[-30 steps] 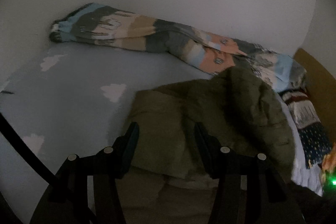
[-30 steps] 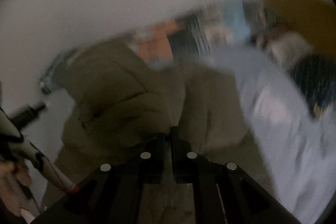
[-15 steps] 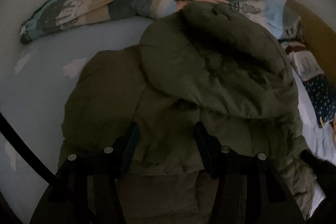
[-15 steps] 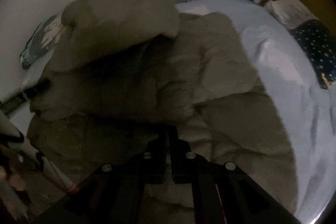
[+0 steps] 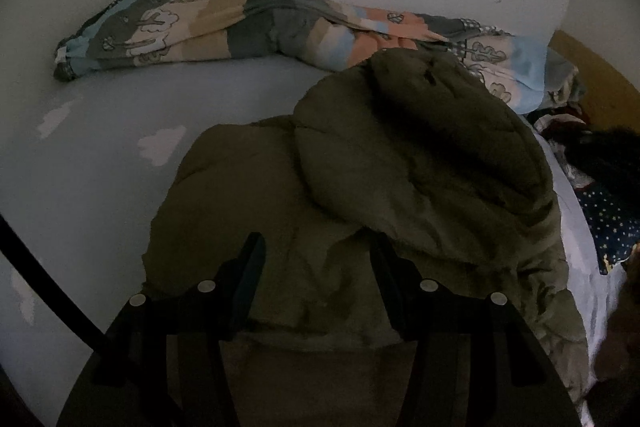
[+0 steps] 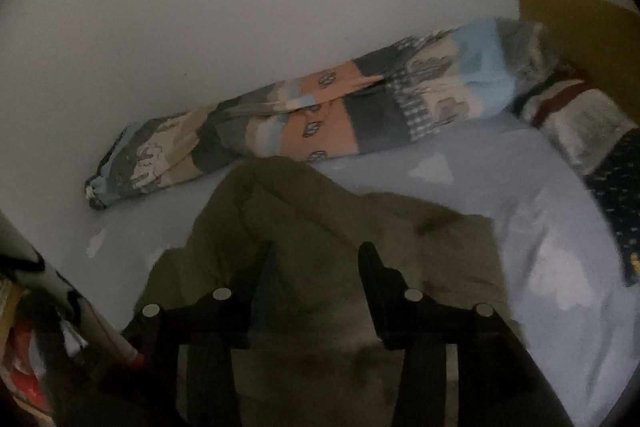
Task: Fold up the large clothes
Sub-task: 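Press the folded hood down with the right gripper and release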
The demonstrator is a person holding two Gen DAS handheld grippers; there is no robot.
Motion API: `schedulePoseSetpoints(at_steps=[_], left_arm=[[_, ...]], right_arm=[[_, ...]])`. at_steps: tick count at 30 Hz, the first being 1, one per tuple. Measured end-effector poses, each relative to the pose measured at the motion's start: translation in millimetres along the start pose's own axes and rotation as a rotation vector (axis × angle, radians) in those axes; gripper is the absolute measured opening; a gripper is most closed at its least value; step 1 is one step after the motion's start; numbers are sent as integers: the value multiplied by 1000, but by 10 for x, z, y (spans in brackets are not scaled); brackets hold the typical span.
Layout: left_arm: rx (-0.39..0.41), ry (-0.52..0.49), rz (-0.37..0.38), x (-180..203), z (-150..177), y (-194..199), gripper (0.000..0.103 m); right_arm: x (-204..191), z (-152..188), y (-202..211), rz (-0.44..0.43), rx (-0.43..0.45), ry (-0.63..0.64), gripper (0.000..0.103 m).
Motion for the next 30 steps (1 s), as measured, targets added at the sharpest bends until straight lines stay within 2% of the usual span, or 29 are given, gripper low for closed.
schedulePoseSetpoints(at_steps=[2, 3, 8, 11, 15, 18, 20, 23, 28, 30], left_arm=[[-9, 9, 2, -31, 13, -10, 53], [-17, 14, 3, -50, 15, -24, 53], [-31, 23, -6, -115, 0, -43, 53], [-27, 41, -7, -162, -14, -14, 53], [1, 73, -21, -264, -65, 75, 53], [21, 102, -37, -369, -99, 133, 53], [21, 119, -38, -411, -107, 139, 53], [13, 134, -35, -455, -105, 127, 53], [-3, 121, -27, -424, -96, 103, 53], [-6, 110, -22, -402, -97, 96, 53]], right_arm=[[-58, 20, -286, 0, -34, -5, 47], [-95, 91, -457, 12, -80, 8, 47], [-159, 699, -1068, 69, -271, 95, 46], [-146, 812, -1119, 83, -256, 126, 46], [-147, 683, -939, 66, -230, 96, 47], [-351, 494, -618, 34, -106, 137, 47], [-496, 481, -514, -5, -73, 153, 47], [-727, 599, -573, -93, -118, 160, 47], [-853, 1080, -985, -117, -302, 176, 47], [-827, 1115, -970, -132, -305, 168, 46]])
Point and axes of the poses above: each gripper's, at about its wrist camera, not at the fingertips, and y roughly against the way its jaws point, x to its right, z to its underside, the point moved 6 cm from there along -y, roughly the way its jaws point, and after that the axes turned 5 degrees about z, right-handed, at the moved point
